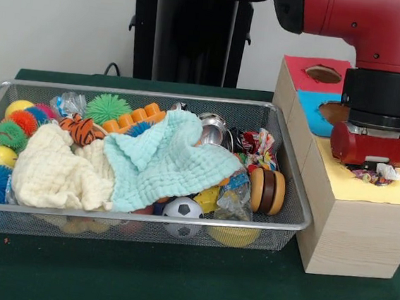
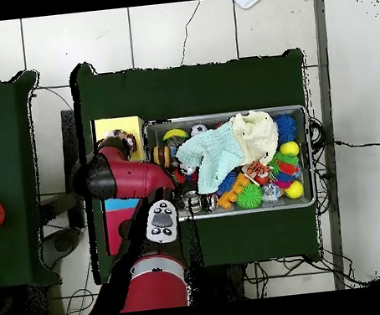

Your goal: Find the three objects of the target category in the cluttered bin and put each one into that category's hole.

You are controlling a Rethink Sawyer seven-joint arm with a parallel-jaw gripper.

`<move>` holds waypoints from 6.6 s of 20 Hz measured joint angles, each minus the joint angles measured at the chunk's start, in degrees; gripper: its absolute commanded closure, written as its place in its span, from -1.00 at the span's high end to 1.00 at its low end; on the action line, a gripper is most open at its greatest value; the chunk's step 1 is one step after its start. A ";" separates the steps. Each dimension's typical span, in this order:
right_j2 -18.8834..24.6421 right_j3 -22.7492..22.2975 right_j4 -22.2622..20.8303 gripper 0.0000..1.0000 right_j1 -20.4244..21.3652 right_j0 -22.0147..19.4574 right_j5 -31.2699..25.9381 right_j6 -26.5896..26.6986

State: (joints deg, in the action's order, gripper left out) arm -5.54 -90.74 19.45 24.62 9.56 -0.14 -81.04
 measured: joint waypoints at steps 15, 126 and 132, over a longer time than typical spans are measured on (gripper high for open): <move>-6.54 9.13 -0.14 1.00 0.49 2.57 -27.03 -2.33; 10.31 -3.17 -33.00 1.00 -0.13 -19.59 -19.94 -1.40; 10.21 -2.90 -30.38 1.00 -0.74 -20.83 -21.23 -1.40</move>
State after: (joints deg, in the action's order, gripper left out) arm 4.67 -93.64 -10.93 23.88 -11.27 -21.37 -82.44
